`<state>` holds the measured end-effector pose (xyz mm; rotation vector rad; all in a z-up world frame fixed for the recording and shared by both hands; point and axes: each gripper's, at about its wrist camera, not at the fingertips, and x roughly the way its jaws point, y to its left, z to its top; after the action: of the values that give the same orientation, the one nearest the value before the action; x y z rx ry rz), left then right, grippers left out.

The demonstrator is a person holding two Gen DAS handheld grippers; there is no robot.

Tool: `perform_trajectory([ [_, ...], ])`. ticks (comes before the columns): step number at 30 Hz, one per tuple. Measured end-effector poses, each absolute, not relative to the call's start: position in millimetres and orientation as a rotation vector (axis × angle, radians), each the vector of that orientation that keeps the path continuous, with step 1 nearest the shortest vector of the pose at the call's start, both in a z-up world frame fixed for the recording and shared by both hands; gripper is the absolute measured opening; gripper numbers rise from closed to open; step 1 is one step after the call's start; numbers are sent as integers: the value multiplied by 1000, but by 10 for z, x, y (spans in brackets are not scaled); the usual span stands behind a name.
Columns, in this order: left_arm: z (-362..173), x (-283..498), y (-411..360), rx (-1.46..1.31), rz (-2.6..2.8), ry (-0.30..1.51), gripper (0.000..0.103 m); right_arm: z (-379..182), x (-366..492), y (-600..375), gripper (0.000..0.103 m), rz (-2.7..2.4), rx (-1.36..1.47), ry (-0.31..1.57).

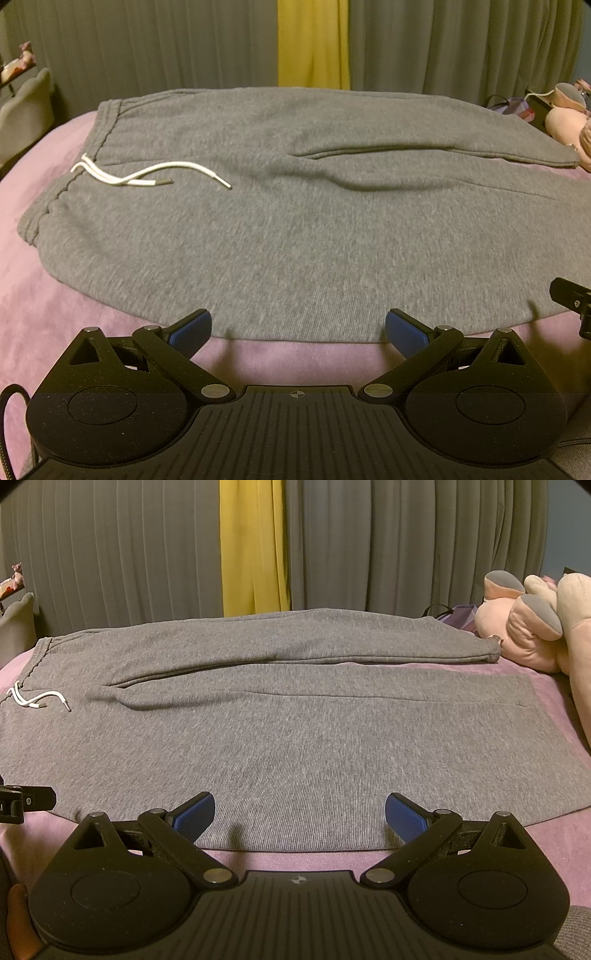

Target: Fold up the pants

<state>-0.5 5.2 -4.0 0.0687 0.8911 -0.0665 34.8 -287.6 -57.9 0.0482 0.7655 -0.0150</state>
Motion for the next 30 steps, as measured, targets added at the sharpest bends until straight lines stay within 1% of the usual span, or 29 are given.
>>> perform_trajectory([
  [30,-22,8,84,41,-64,901,103,-526,356,-2892,99,-18,49,762],
])
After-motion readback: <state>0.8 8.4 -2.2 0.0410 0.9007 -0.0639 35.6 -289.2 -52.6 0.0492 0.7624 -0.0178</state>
